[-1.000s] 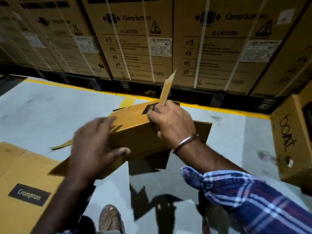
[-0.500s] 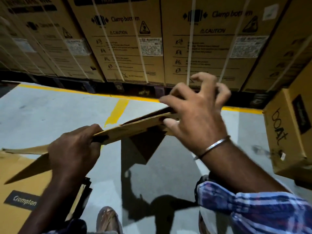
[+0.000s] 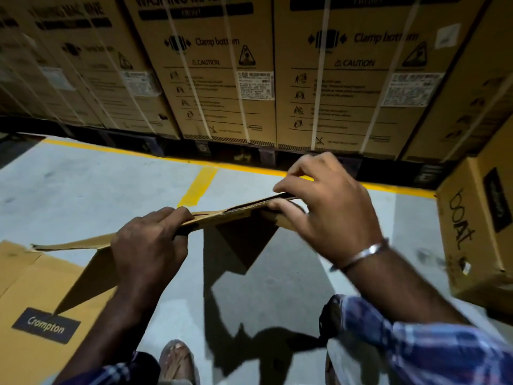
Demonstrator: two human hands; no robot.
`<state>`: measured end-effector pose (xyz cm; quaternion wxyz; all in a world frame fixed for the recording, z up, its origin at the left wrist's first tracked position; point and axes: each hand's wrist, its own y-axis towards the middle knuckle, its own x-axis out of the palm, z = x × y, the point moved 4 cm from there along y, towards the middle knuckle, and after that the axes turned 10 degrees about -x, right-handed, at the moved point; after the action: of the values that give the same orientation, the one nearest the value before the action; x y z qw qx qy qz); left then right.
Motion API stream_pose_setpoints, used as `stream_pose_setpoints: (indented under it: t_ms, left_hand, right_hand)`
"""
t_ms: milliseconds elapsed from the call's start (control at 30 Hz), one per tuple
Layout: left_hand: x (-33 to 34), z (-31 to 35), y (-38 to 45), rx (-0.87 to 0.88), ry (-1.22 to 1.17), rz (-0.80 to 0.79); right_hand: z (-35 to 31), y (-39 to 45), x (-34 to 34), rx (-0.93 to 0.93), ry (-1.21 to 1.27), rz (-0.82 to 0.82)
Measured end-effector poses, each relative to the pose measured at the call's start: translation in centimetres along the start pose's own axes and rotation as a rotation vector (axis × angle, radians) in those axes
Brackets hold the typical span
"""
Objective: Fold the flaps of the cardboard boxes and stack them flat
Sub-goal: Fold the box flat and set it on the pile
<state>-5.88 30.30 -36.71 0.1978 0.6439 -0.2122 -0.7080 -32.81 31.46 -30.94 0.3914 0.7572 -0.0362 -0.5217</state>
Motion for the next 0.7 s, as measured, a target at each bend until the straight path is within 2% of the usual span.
stream_pose_setpoints:
  t_ms: [33, 67, 100, 133, 200, 267, 333, 433, 500, 600, 700]
  left_hand:
    - [0.0, 0.0, 0.0, -0.012, 0.007, -0.003]
    - [0.0, 0.1, 0.1, -0.014, 0.013, -0.005]
    - [0.1, 0.4, 0.1, -0.004, 0.020, -0.011]
    - [0.2, 0.8, 0.1, 0.014, 0.021, -0.022]
    - [0.4, 1.6, 0.0, 0.055, 0.011, -0.048]
    - [0.4, 2.5, -0.6, 0.097, 0.029, -0.081]
    - [0.3, 3.7, -1.4, 0.148, 0.050, -0.126]
    - [0.5, 4.5, -2.6, 0.185, -0.039, -0.200]
    - [0.1, 4.6, -3.5, 0.221, -0.250, -0.230]
    - [-2.5, 5.4, -5.0, 0.295, -0.592, -0.250]
    - [-4.7, 6.2, -6.9, 0.292, -0.747, -0.218]
  right_hand:
    - [-1.9, -0.4, -1.0, -0.030, 0.073, 0.152]
    - [-3.7, -0.8, -1.6, -0.021, 0.184, 0.221]
    - [-5.2, -1.4, -1.1, 0.026, 0.315, 0.197]
    - [-6.5, -2.0, 0.1, 0.104, 0.453, 0.087]
    - [-7.4, -3.5, 3.9, 0.382, 0.783, -0.244]
    - [-6.6, -5.1, 7.3, 0.827, 1.176, -0.391]
    - [-5.9, -5.9, 9.2, 1.126, 1.518, -0.280]
    - [-5.2, -6.1, 10.4, 1.239, 1.683, 0.029]
    - [-5.0, -6.2, 10.7, 1.318, 1.718, 0.174]
    - [-4.3, -6.2, 11.0, 1.377, 1.676, 0.290]
    - [-2.6, -6.2, 10.9, 1.359, 1.597, 0.382]
